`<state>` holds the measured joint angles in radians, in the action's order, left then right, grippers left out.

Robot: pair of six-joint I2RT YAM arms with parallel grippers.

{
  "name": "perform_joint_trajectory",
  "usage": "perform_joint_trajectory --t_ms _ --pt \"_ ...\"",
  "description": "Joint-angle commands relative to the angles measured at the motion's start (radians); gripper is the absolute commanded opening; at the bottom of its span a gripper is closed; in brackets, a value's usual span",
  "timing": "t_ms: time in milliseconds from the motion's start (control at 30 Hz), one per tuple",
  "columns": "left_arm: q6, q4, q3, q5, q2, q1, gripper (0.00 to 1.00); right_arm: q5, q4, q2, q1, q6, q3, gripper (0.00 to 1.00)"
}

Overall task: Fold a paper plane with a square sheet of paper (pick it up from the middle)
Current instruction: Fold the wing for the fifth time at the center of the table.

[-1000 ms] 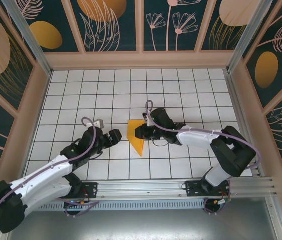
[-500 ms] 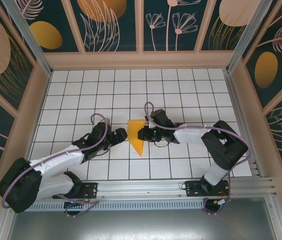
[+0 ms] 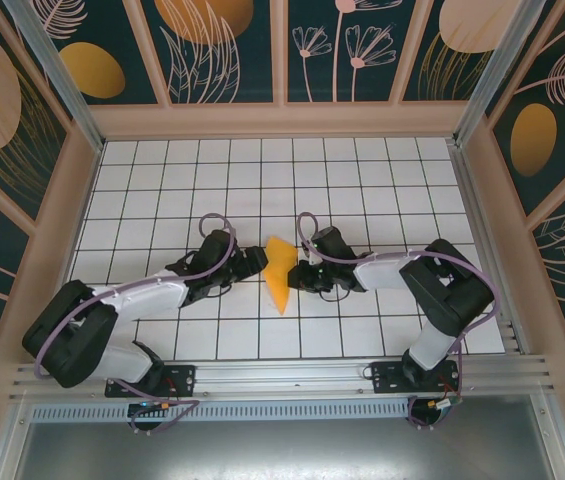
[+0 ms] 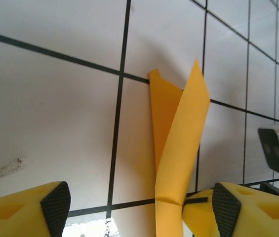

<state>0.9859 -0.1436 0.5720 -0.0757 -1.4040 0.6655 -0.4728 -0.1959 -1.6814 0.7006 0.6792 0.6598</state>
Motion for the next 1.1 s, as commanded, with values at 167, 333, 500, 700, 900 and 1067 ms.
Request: perform_joint_trajectory --t_ms 167,333,500,700,900,1067 --pt "-0.014 -0.172 0.072 -0.204 -0.161 -0.028 0.74 0.038 0.011 -0.046 -0.01 -0.049 -0.031 0.19" --pt "-0.045 -0.208 0.109 -0.294 -0.227 -0.059 0.69 0.054 0.025 -0.049 -0.01 -0.052 -0.029 0.19" --pt "-0.1 -0.195 0.172 -0.416 -0.292 -0.101 0.52 0.067 0.042 -0.05 -0.01 -0.056 -0.016 0.19" --pt "-0.148 -0.146 0.212 -0.437 -0.336 -0.128 0.42 0.08 0.062 -0.047 -0.01 -0.064 -0.001 0.19" --pt "-0.154 -0.175 0.22 -0.494 -0.371 -0.141 0.28 0.092 0.08 -0.038 -0.01 -0.067 0.009 0.19" --pt "-0.154 -0.168 0.21 -0.467 -0.361 -0.141 0.14 0.103 0.091 -0.013 -0.01 -0.062 0.024 0.21"
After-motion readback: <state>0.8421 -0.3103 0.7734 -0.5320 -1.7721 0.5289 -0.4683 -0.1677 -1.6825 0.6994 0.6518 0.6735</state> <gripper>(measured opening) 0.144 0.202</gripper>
